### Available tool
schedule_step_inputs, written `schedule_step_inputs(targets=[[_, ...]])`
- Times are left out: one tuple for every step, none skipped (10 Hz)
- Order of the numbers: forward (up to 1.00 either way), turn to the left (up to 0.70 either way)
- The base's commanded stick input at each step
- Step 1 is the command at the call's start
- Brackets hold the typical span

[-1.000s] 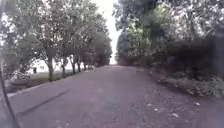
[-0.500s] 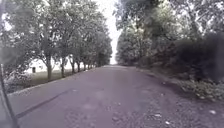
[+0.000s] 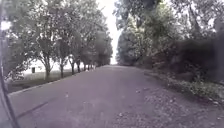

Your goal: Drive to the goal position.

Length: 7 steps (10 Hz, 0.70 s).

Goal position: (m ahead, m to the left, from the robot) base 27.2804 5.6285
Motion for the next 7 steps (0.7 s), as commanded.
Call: schedule_step_inputs(targets=[[0.7, 0.0], [0.7, 0.0], [0.7, 0.0], [0.7, 0.0], [0.7, 0.0], [0.7, 0.0], [0.7, 0.0]])
